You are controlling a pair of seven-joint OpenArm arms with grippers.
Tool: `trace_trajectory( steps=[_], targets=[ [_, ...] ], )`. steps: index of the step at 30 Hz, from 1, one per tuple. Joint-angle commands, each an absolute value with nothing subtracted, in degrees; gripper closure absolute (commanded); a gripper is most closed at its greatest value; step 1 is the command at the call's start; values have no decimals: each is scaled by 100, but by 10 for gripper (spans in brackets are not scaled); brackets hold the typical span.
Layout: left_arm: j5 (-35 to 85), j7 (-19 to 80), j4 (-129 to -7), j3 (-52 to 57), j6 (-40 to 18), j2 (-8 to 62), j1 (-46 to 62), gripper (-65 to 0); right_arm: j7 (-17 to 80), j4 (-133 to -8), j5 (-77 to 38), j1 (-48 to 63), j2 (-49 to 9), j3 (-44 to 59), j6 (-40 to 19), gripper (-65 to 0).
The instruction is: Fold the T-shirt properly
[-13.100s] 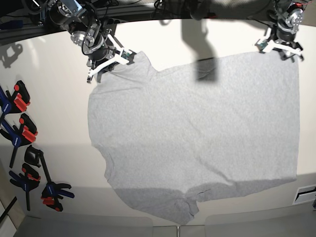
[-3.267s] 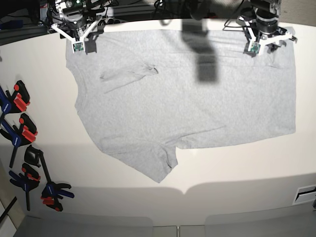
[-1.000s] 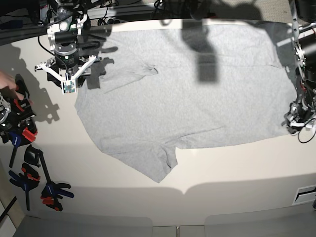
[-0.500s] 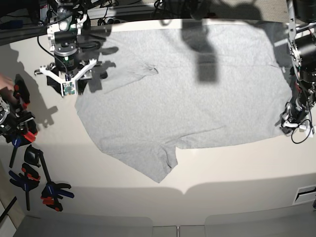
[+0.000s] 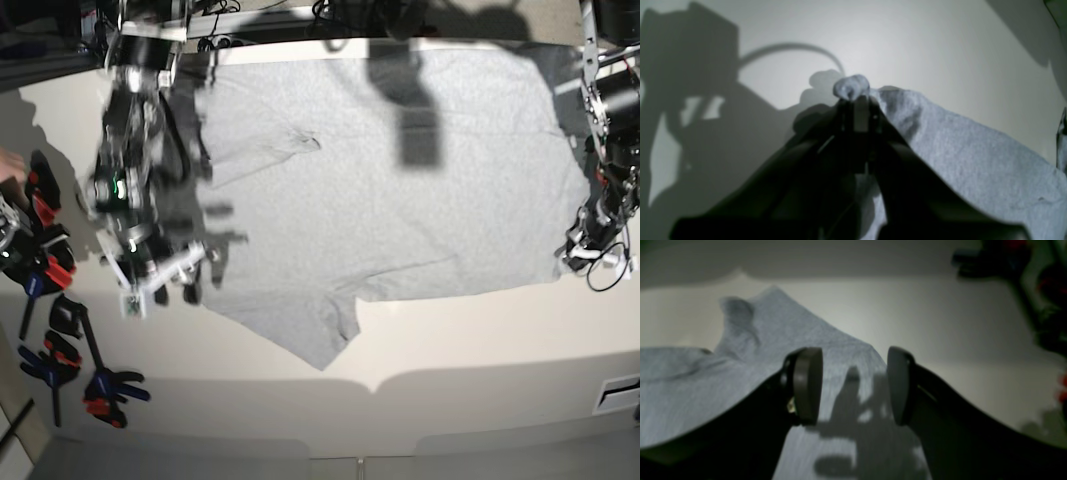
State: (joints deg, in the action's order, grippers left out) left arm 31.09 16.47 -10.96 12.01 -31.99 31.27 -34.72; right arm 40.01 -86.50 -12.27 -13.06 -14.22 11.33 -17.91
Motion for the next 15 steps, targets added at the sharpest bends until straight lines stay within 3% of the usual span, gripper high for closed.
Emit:
trace_trajectory(
  steps=[1, 8, 15],
  targets=[
    [3011, 1798, -1122, 1192, -3177, 3210, -3538, 0, 3854, -8230, -1015, -1778, -1479, 1151, -1767, -293],
    [3011, 1798, -1122, 1192, -3177, 3210, -3538, 0, 3319, -4355, -158, -3833, -1496, 1151, -1907, -293],
    [3011, 1800, -1122, 1192, -3175, 3212, -3538, 0, 3553, -2536, -165, -4469, -1470, 1151, -2508, -293]
  ],
)
